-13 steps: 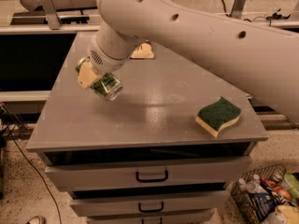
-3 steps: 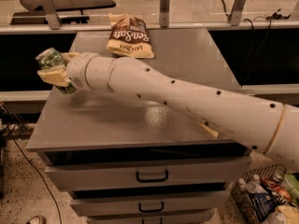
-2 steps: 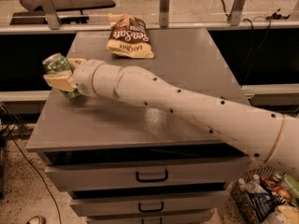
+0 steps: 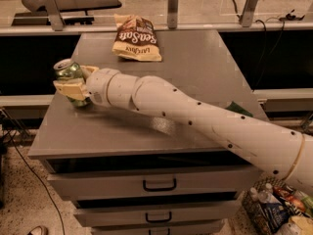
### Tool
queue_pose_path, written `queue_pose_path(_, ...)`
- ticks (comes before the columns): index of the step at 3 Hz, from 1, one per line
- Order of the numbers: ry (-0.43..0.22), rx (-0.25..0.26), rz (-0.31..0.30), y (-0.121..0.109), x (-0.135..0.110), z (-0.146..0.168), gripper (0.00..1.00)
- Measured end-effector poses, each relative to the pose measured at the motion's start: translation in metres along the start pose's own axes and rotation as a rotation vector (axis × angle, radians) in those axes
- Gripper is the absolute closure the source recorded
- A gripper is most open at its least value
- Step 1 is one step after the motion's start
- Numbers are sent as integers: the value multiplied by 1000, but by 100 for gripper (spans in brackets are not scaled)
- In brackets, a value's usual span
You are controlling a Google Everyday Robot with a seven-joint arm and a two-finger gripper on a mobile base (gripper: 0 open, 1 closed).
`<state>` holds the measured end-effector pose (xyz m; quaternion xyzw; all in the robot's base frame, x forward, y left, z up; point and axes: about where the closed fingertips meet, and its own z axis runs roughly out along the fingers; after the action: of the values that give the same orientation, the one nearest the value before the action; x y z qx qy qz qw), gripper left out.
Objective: Place green can upright
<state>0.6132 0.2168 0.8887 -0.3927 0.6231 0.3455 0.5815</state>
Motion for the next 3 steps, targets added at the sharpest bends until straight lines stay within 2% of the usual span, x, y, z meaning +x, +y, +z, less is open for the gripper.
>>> queue_pose_path(2,0,0,0,0,-2,0,13)
queue_pose_path(3,14,14,29,0,11,-19,0)
